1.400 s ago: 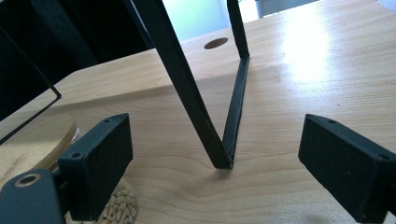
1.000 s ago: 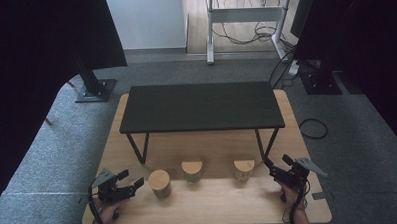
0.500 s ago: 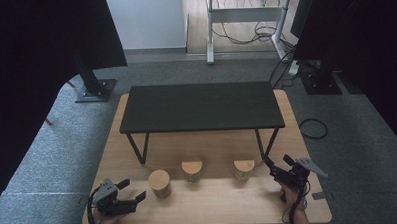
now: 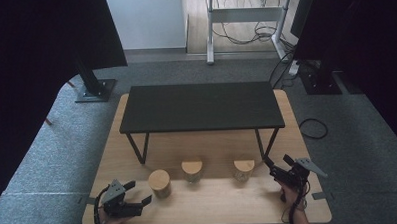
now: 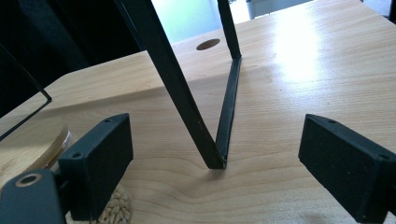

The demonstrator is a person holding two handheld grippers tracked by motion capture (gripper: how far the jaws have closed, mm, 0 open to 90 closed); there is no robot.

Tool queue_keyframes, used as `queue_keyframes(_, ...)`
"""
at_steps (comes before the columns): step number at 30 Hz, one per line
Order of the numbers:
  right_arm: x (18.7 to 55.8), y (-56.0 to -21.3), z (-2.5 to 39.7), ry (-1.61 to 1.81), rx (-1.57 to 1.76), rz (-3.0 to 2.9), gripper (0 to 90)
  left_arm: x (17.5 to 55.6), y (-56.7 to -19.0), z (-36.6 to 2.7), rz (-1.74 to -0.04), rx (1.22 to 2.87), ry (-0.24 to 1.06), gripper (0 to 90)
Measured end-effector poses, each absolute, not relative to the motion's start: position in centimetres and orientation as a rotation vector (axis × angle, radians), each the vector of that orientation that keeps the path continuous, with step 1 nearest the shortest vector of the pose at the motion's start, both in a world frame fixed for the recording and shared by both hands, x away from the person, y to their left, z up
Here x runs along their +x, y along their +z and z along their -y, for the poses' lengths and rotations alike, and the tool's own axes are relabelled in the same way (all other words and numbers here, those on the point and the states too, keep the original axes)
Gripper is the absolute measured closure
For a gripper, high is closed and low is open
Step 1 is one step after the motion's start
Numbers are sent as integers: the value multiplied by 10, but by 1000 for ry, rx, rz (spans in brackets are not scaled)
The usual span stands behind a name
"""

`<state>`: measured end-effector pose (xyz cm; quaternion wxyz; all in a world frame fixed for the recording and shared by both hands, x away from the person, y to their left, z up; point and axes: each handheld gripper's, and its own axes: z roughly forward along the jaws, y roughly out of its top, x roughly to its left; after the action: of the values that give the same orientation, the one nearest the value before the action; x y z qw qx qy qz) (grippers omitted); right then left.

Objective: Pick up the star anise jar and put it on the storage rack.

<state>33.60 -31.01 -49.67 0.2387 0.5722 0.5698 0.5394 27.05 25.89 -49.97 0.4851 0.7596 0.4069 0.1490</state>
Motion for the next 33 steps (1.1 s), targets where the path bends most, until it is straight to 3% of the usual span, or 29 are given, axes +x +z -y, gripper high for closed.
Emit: queue_keyframes(33,338,-497,310,1473,1571,-1573,100,290,-500,-216,-921,1900,373,78)
